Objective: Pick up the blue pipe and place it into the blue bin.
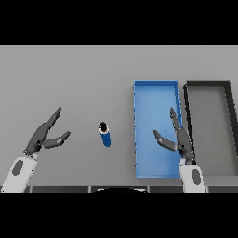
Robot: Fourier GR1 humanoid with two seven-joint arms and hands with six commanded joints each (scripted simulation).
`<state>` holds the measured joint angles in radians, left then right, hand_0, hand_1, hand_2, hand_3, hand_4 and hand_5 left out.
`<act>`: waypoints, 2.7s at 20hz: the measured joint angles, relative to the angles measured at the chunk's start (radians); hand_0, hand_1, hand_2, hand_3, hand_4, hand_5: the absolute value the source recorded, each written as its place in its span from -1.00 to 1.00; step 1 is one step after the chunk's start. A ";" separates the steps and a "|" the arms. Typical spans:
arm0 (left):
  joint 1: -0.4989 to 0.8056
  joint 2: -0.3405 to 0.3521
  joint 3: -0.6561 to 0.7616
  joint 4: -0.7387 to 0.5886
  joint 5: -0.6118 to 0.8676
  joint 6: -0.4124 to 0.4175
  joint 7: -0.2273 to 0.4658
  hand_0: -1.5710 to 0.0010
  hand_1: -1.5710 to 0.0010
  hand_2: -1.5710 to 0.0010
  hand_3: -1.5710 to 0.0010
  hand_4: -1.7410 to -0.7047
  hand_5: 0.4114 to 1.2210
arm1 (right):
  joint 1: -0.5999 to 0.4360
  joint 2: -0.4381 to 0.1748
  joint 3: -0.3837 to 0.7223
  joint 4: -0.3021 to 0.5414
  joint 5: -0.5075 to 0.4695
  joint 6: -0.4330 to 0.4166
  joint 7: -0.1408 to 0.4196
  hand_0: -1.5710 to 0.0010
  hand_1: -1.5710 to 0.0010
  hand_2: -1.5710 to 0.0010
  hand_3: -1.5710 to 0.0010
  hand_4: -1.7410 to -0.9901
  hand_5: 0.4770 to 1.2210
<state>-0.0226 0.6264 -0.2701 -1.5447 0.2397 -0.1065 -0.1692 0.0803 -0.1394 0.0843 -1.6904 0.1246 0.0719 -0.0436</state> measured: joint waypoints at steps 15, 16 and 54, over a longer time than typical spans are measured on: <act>-0.051 -0.118 -0.239 -0.072 -0.093 -0.118 0.129 1.00 1.00 1.00 1.00 0.21 -0.92 | 0.017 0.014 0.010 -0.010 -0.007 0.011 -0.059 1.00 1.00 1.00 1.00 0.25 -0.62; -0.057 -0.129 -0.245 -0.062 -0.106 -0.112 0.128 1.00 1.00 1.00 1.00 0.20 -0.92 | 0.021 0.012 0.008 -0.020 -0.007 0.007 -0.052 1.00 1.00 1.00 1.00 0.25 -0.63; -0.270 -0.461 -0.317 -0.030 -0.082 -0.051 0.097 -0.99 -0.99 -0.99 -0.84 -0.97 0.99 | 0.023 -0.011 -0.010 0.004 0.002 0.014 -0.064 1.00 1.00 1.00 1.00 0.45 -0.57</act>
<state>-0.2930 0.1655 -0.5866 -1.5742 0.1581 -0.1579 -0.0724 0.1031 -0.1509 0.0743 -1.6864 0.1271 0.0864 -0.1076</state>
